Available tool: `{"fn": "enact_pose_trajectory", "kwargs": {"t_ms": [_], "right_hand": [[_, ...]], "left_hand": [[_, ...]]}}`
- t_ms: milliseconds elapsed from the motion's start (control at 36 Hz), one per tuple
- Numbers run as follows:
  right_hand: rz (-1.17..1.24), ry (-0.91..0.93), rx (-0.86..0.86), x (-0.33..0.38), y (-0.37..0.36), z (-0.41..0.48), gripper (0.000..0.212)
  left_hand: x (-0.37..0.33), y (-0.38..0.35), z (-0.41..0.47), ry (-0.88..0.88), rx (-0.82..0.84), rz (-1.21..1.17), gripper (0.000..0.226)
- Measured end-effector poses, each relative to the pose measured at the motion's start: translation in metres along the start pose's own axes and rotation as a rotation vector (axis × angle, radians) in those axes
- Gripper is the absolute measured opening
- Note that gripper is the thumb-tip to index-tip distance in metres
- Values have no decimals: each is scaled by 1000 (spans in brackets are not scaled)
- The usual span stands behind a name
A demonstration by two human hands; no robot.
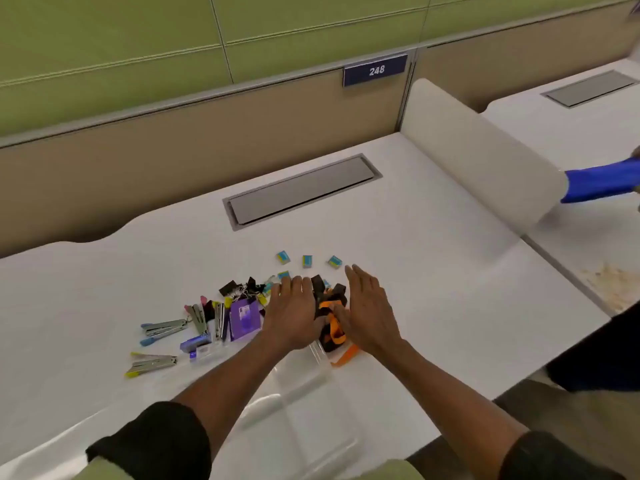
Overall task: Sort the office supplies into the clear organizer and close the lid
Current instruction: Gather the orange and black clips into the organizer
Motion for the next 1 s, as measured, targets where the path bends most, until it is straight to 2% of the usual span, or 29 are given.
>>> {"fn": "enact_pose_trajectory", "kwargs": {"t_ms": [56,167,333,389,444,528,583,694,806,1000], "right_hand": [[13,-59,0,-13,-3,-5,79],[21,-180,89,-39,-20,-14,87],[128,-139,210,-48,-40,-10,97],[155,-136,235,-48,-44,-6,95],[178,-134,243,-48,-48,-2,79],[219,-149,211,-47,-50,1,40],[241,-155,164,-48,-48,2,30],[270,-128,39,-48,-36,1,23],[289,-73,-66,-41,-14,-6,22],[368,94,-196,4,47,-26,22]], "left_hand": [[-6,-3,6,6,18,25,76],[-15,-16,16,39,125,29,75],[-27,-19,23,40,193,-8,68],[-33,-16,24,21,188,-12,59],[-37,-14,24,3,173,-50,42],[-43,-10,21,-8,141,-134,21],[-45,-8,19,-11,116,-179,15],[-48,-1,15,-45,76,-332,13],[-42,18,2,-66,-6,-523,24],[-19,73,-45,-89,-167,-731,29]]}}
Point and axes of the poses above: each hand's wrist, its own z-axis towards the middle knuckle, its own y-axis out of the back of the hand, x = y × z, the point moved 6 cm from there along z, towards the middle knuckle, and after that the axes turned 12 degrees about x, right-handed, at the moved point
